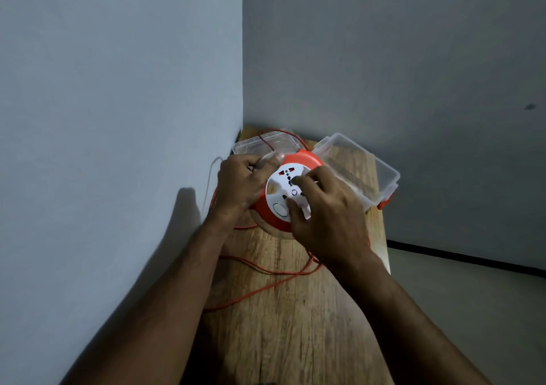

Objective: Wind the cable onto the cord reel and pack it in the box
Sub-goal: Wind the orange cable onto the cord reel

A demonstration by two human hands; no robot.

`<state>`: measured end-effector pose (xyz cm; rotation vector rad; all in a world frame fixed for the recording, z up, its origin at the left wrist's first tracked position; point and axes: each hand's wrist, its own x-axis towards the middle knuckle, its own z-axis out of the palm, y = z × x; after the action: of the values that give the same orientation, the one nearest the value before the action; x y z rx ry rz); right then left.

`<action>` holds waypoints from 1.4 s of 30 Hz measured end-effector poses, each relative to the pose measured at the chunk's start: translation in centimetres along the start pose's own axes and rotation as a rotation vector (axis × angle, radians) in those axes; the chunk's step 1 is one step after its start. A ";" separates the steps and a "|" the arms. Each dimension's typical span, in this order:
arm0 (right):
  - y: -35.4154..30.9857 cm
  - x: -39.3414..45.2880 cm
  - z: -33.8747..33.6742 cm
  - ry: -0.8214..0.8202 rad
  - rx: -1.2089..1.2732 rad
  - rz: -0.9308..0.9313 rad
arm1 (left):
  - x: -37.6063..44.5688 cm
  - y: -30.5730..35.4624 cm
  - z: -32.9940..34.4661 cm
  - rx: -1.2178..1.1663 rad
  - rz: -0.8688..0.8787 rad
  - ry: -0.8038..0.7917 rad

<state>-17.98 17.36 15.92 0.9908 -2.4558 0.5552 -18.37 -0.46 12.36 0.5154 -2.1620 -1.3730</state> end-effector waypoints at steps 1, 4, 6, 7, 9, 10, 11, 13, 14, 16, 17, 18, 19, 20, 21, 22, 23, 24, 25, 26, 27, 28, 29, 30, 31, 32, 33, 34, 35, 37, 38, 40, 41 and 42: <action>0.3 -0.1 -0.2 -0.053 -0.019 -0.077 | 0.1 -0.2 -0.1 0.008 0.000 0.000; 1.0 0.0 -0.7 -0.304 -0.153 -0.254 | -0.1 -0.1 -0.2 0.016 0.009 -0.018; 1.1 0.0 -0.8 -0.388 -0.203 -0.273 | -0.3 0.0 0.0 0.021 0.024 -0.038; 1.0 0.1 -0.8 -0.405 -0.214 -0.263 | -0.4 0.1 0.0 0.023 0.034 -0.051; 1.0 0.1 -0.8 -0.411 -0.241 -0.249 | -0.5 0.2 0.1 0.022 0.057 -0.067; 1.0 0.1 -0.7 -0.406 -0.251 -0.239 | -0.6 0.3 0.1 0.017 0.062 -0.071; 1.1 0.2 -0.7 -0.398 -0.253 -0.226 | -0.5 0.3 0.0 0.015 0.065 -0.075; 1.3 0.2 -0.5 -0.382 -0.236 -0.218 | -0.6 0.5 -0.1 0.031 0.080 -0.078; 1.4 0.2 -0.4 -0.362 -0.224 -0.226 | -0.6 0.5 -0.2 0.036 0.089 -0.078; 1.5 0.2 -0.4 -0.300 -0.190 -0.232 | -0.7 0.6 -0.2 0.036 0.097 -0.080; 1.5 0.3 -0.3 -0.257 -0.162 -0.218 | -0.8 0.7 -0.2 0.040 0.100 -0.077; 1.5 0.2 -0.1 -0.211 -0.125 -0.188 | -0.9 0.7 -0.3 0.048 0.101 -0.068; 1.4 0.2 0.1 -0.169 -0.082 -0.140 | -0.9 0.8 -0.3 0.053 0.100 -0.057; 1.2 0.2 0.3 -0.135 -0.032 -0.068 | -0.9 0.8 -0.3 0.046 0.094 -0.048; 0.9 0.1 0.4 -0.104 0.038 0.032 | -0.9 0.9 -0.3 0.027 0.086 -0.041; 0.6 0.1 0.6 -0.074 0.126 0.154 | -0.9 1.0 -0.3 0.007 0.077 -0.035; 0.2 0.0 0.8 -0.041 0.220 0.280 | -0.9 1.1 -0.3 0.002 0.075 -0.027; -0.2 0.0 0.9 -0.015 0.301 0.390 | -1.0 1.3 -0.2 0.014 0.084 -0.015; -0.6 0.1 1.1 0.003 0.361 0.467 | -1.0 1.3 -0.2 0.032 0.094 -0.001; -0.9 0.1 1.2 0.005 0.390 0.508 | -0.9 1.2 -0.1 0.044 0.098 0.005; -1.2 0.0 1.1 -0.002 0.370 0.506 | -0.8 1.1 -0.1 0.047 0.090 0.005; -1.4 -0.1 0.8 0.006 0.298 0.446 | -0.7 1.0 -0.2 0.044 0.076 0.004; -1.5 -0.1 0.4 0.033 0.209 0.337 | -0.6 0.9 -0.4 0.042 0.066 0.007; -1.3 -0.3 0.0 0.068 0.135 0.197 | -0.4 0.8 -0.5 0.045 0.061 0.011; -1.0 -0.3 -0.4 0.079 0.089 0.059 | -0.2 0.7 -0.7 0.053 0.060 0.012; -0.6 -0.3 -0.7 0.043 0.066 -0.054 | -0.1 0.7 -0.9 0.059 0.061 0.009; -0.1 -0.3 -0.8 -0.032 0.032 -0.140 | -0.1 0.7 -0.9 0.060 0.063 0.002; 0.3 -0.3 -0.8 -0.129 -0.028 -0.201 | -0.1 0.7 -0.9 0.054 0.067 -0.008; 0.5 -0.3 -0.8 -0.220 -0.107 -0.233 | -0.2 0.7 -0.8 0.045 0.072 -0.018; 0.5 -0.3 -0.7 -0.328 -0.210 -0.190 | -0.3 0.9 -0.5 0.044 0.087 -0.034; 0.4 -0.3 -0.6 -0.357 -0.224 -0.140 | -0.4 0.9 -0.3 0.050 0.098 -0.041; 0.3 -0.5 -0.3 -0.353 -0.222 -0.099 | -0.6 1.1 -0.1 0.059 0.118 -0.055; 0.4 -0.5 -0.2 -0.340 -0.217 -0.107 | -0.7 1.2 0.0 0.058 0.126 -0.057; 0.5 -0.5 -0.1 -0.323 -0.201 -0.121 | -0.8 1.2 0.0 0.057 0.134 -0.055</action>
<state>-18.01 18.06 15.60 1.2124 -2.6383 0.1093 -17.77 0.49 13.27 0.3498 -2.2422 -1.2703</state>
